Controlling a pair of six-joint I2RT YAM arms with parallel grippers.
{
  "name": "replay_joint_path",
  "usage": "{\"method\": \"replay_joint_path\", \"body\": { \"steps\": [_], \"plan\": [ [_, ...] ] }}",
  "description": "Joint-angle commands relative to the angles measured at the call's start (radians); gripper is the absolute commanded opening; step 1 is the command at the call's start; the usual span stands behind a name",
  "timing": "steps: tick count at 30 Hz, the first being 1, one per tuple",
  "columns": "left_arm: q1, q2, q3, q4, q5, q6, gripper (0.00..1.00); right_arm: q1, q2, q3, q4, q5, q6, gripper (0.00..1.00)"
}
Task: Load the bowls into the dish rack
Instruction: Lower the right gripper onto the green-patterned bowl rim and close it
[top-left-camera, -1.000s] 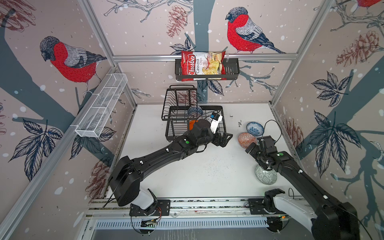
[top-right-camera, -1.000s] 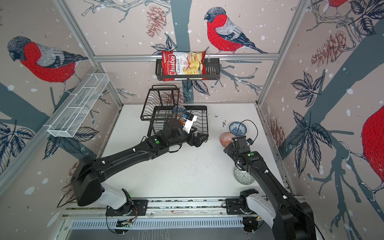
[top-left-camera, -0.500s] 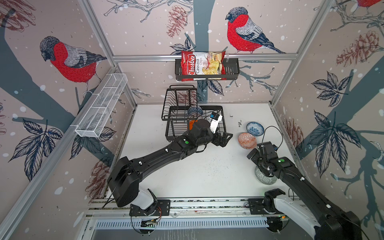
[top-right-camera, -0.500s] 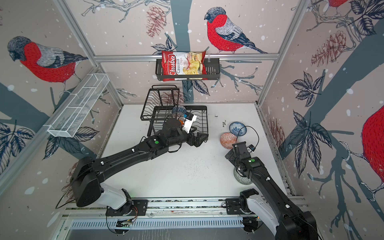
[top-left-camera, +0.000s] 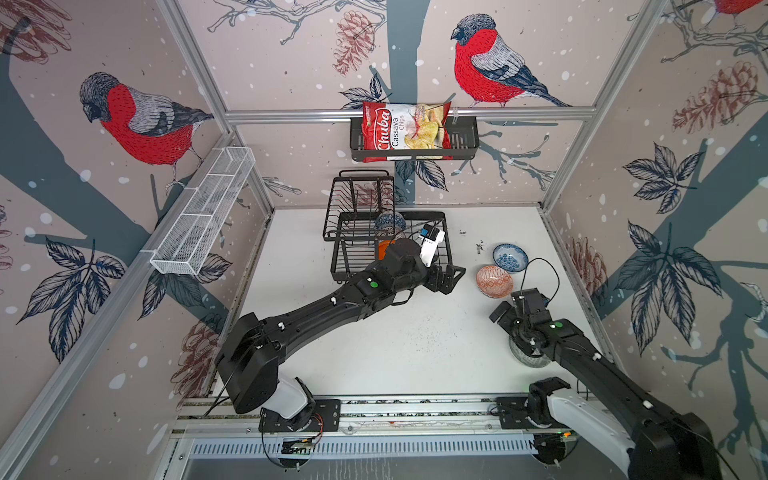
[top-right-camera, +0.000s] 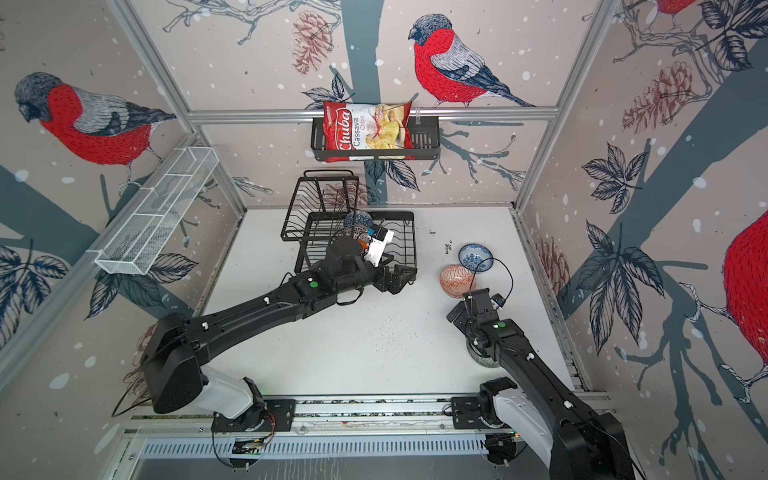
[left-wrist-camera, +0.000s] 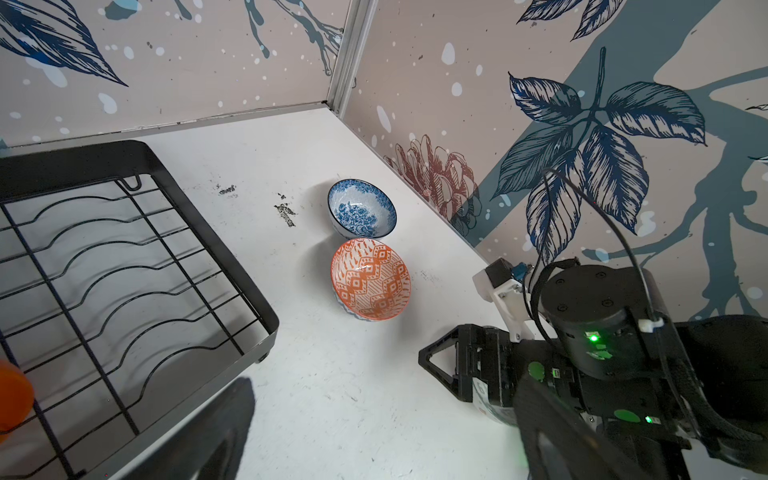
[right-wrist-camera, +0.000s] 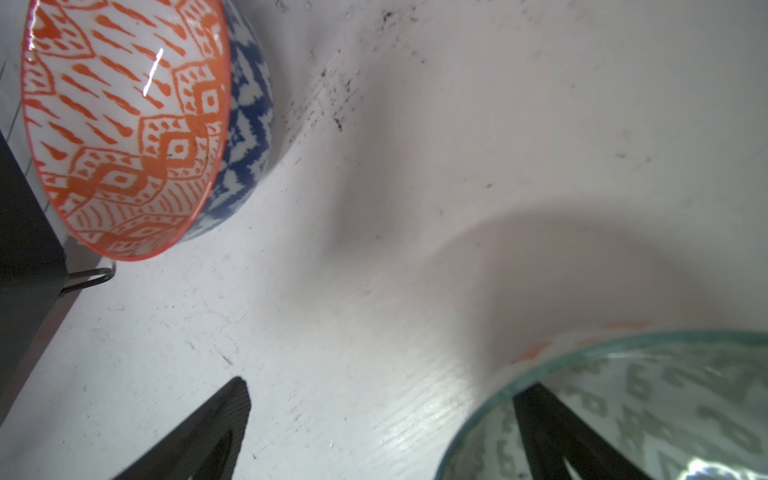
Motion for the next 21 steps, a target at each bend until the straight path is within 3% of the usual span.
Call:
{"method": "replay_joint_path", "body": {
  "steps": [1, 14, 21],
  "plan": [
    [-0.001, 0.003, 0.007, 0.018, -0.002, 0.007, 0.98, 0.002, 0.025, 0.017, 0.064, -0.023, -0.034, 1.00],
    [-0.001, 0.014, 0.008, 0.017, -0.003, 0.006, 0.98, 0.010, 0.217, 0.105, 0.204, -0.056, -0.059, 1.00],
    [-0.001, 0.022, 0.009, 0.015, -0.003, 0.006, 0.98, 0.079, 0.321, 0.207, 0.230, -0.046, -0.051, 1.00]
  ]
}}
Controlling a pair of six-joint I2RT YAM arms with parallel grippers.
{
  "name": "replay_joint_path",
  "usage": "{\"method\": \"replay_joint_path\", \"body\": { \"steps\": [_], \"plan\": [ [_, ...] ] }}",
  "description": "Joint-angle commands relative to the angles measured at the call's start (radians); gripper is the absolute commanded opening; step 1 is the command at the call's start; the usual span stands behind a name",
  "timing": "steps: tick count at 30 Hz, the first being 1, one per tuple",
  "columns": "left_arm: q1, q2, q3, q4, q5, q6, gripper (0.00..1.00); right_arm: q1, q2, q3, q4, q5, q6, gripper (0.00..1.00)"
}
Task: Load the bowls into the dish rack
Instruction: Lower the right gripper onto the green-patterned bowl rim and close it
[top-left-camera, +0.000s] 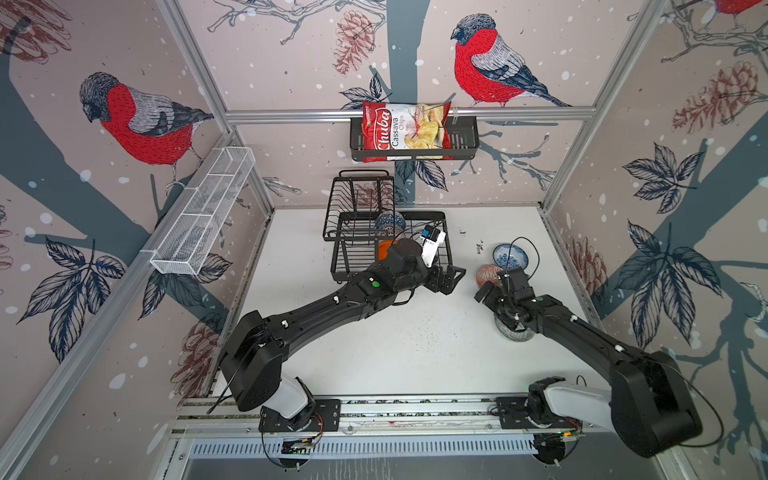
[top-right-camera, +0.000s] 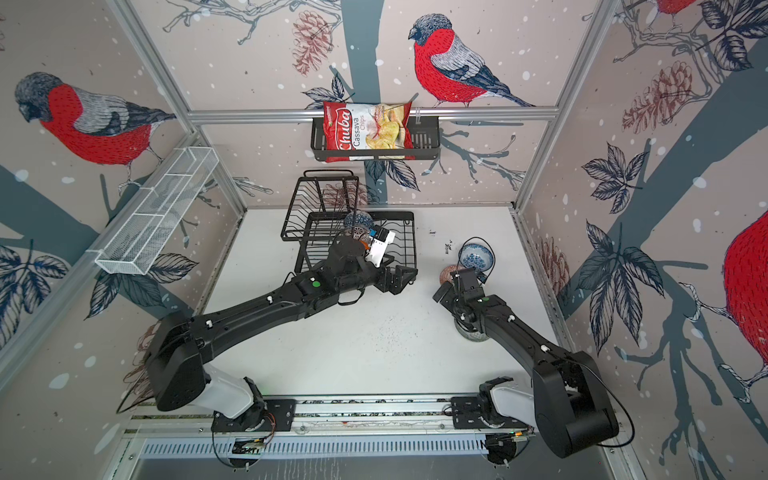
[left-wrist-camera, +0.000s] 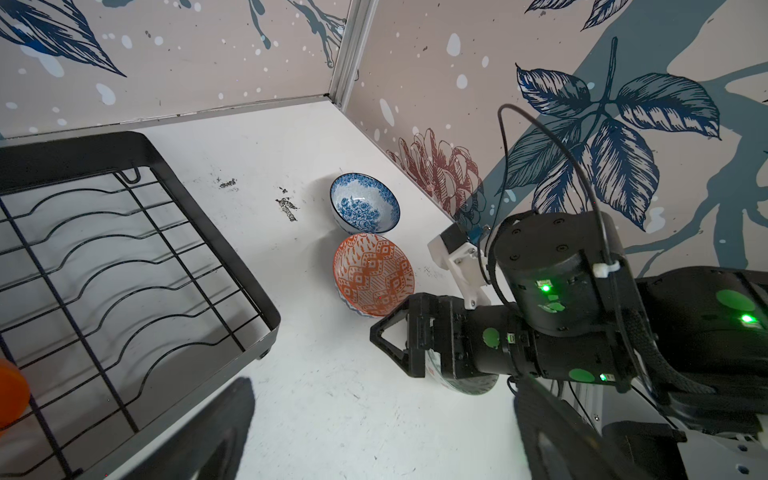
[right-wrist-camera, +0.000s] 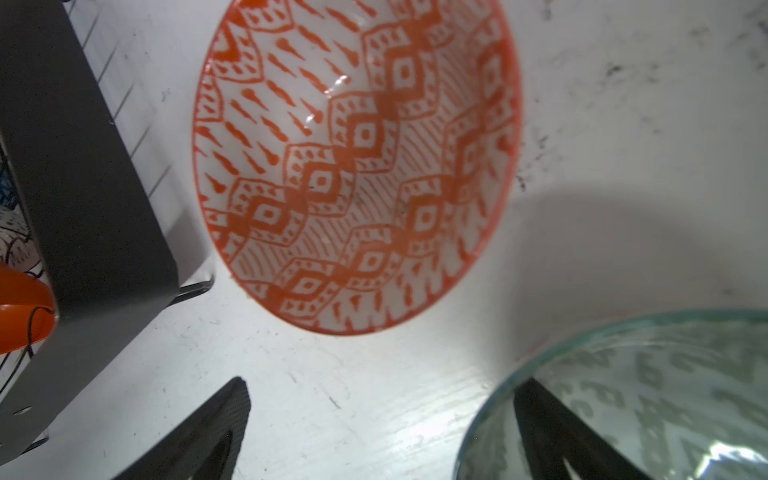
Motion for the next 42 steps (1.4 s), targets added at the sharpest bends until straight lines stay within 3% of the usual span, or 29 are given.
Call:
{"method": "replay_joint_path", "body": {
  "steps": [1, 6, 12, 16, 22, 30, 42],
  "plan": [
    [-0.001, 0.007, 0.009, 0.015, -0.002, 0.006, 0.98, 0.032, 0.046, 0.044, 0.035, 0.005, -0.001, 1.00],
    [-0.001, 0.015, 0.009, 0.012, 0.002, 0.002, 0.98, 0.056, 0.041, 0.098, -0.022, 0.015, -0.025, 1.00],
    [-0.001, 0.015, 0.006, 0.025, 0.027, -0.005, 0.98, 0.044, -0.111, 0.092, -0.130, 0.094, -0.077, 1.00],
    [-0.003, 0.023, 0.008, 0.023, 0.032, -0.005, 0.98, -0.047, -0.214, 0.051, -0.167, 0.107, -0.106, 1.00],
    [-0.014, 0.025, 0.009, 0.017, 0.022, 0.007, 0.98, -0.231, -0.321, -0.037, -0.159, 0.017, -0.154, 0.99],
    [-0.019, 0.029, 0.014, 0.011, 0.018, 0.007, 0.98, -0.295, -0.346, -0.114, -0.146, -0.049, -0.172, 0.88],
    [-0.021, 0.032, 0.017, 0.007, 0.017, 0.006, 0.98, -0.296, -0.327, -0.192, -0.082, -0.150, -0.142, 0.61]
  ]
}}
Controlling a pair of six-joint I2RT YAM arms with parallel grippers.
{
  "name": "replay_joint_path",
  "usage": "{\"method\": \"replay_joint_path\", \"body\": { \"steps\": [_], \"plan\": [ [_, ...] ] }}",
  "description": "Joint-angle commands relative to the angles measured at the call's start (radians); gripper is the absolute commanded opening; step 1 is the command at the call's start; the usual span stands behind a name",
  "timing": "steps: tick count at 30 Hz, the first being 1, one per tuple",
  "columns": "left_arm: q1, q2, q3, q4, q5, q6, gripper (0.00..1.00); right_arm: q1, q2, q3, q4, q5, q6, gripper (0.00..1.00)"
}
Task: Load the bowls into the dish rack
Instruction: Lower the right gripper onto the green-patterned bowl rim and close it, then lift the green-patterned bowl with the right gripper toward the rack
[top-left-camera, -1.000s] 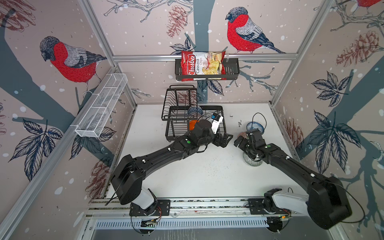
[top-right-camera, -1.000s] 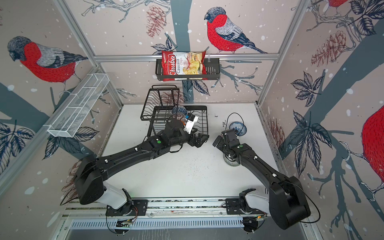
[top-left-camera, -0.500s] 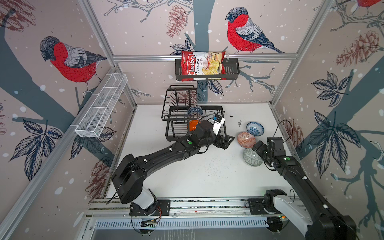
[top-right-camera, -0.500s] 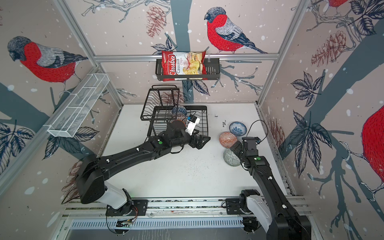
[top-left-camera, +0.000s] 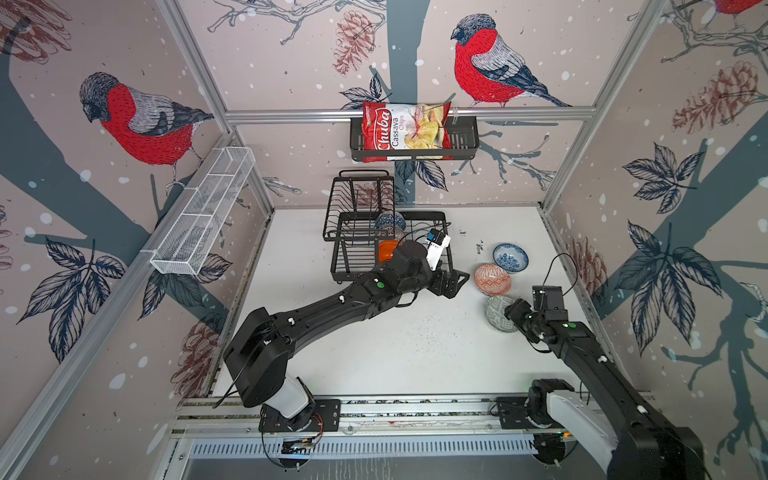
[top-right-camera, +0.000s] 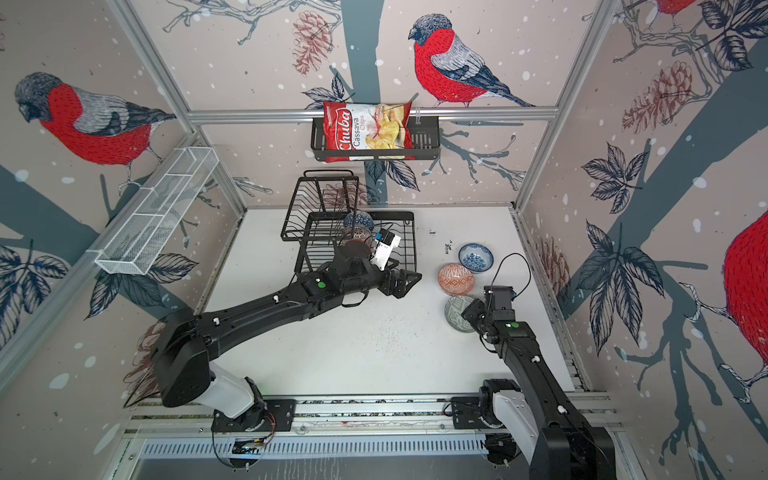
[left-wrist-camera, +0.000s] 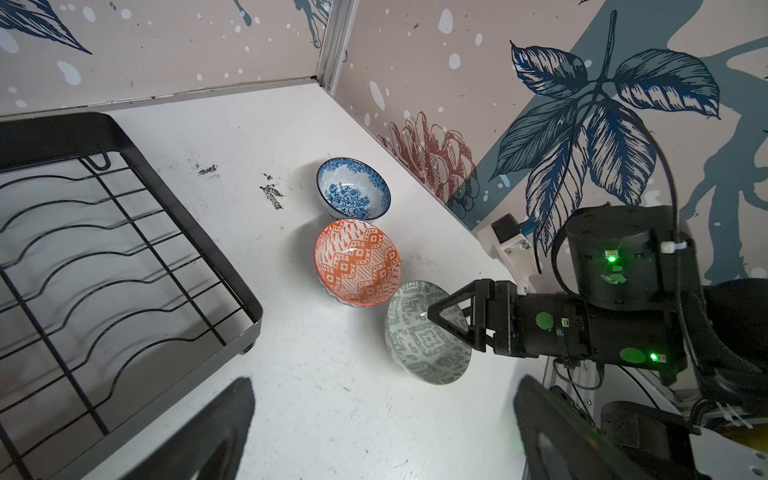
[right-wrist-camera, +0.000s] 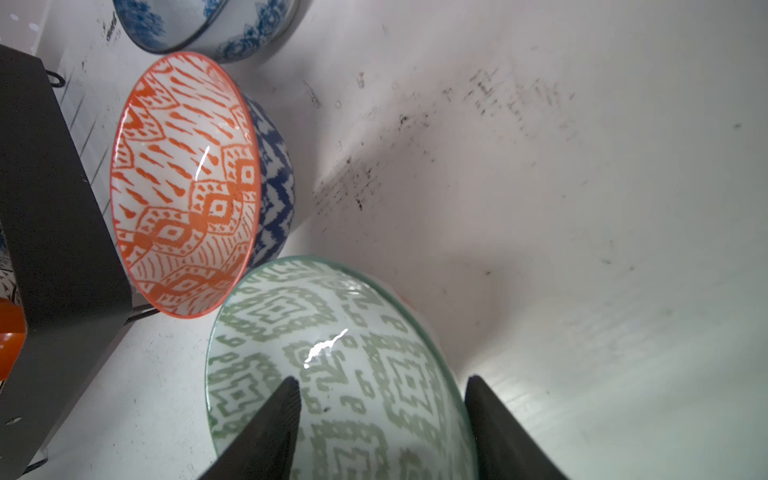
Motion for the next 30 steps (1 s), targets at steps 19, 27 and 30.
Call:
{"method": "replay_joint_path", "body": {
  "steps": [19, 27, 30],
  "plan": [
    [-0.002, 0.003, 0.008, 0.004, -0.012, 0.007, 0.98, 0.180, 0.073, -0.022, 0.110, 0.005, 0.080, 0.45],
    [-0.004, 0.001, 0.008, 0.003, -0.019, 0.007, 0.98, 0.269, 0.183, 0.077, 0.096, 0.057, 0.047, 0.42],
    [-0.003, 0.001, 0.006, 0.003, -0.019, 0.006, 0.98, 0.266, 0.191, 0.111, 0.062, 0.094, 0.010, 0.43]
  ]
}}
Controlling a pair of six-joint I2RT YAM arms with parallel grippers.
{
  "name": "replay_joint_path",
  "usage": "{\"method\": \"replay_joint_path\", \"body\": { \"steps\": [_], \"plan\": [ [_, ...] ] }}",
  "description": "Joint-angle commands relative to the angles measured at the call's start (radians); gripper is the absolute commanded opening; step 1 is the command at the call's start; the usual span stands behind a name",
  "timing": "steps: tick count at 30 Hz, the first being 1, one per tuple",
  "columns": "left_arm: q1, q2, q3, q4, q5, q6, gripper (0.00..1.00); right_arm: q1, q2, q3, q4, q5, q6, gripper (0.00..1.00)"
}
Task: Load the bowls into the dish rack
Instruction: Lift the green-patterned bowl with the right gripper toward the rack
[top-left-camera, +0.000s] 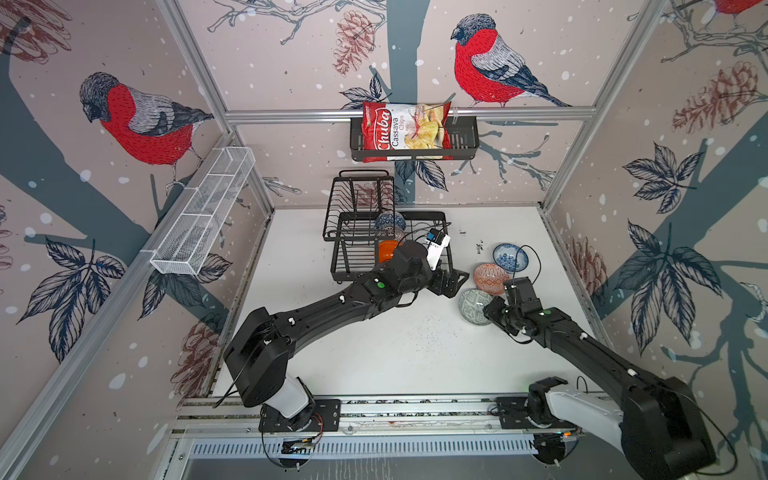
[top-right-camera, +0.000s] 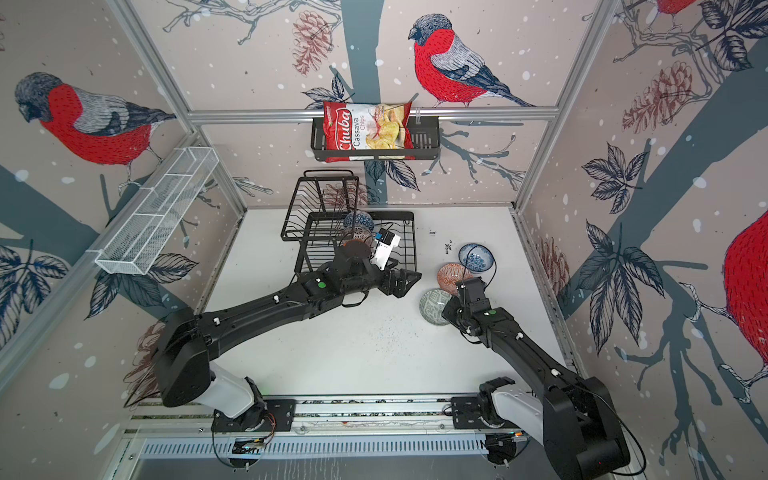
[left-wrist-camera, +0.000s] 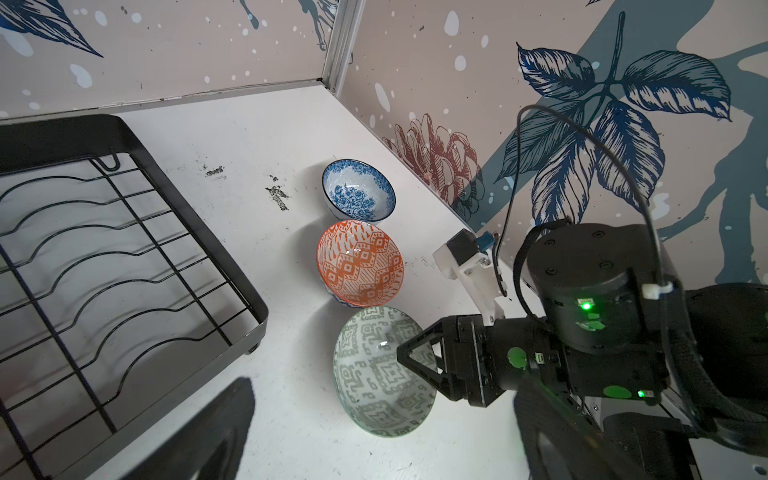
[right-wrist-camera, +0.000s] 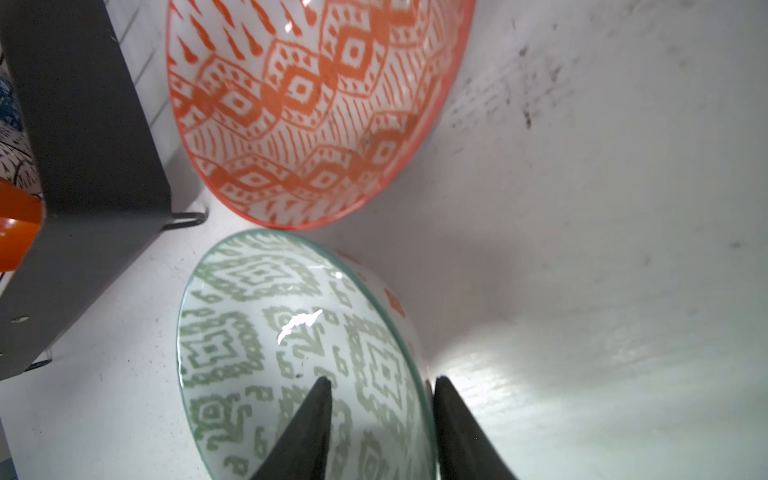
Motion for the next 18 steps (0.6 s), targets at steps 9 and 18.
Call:
{"method": "replay_joint_path", "body": {
  "steps": [9, 18],
  "plan": [
    [-0.002, 0.004, 0.005, 0.003, -0.003, 0.005, 0.98, -0.038, 0.057, 0.043, -0.013, 0.024, -0.093, 0.43],
    [-0.001, 0.011, 0.006, 0.003, 0.002, -0.001, 0.98, -0.035, 0.130, 0.044, 0.031, 0.015, -0.108, 0.35]
  ]
}}
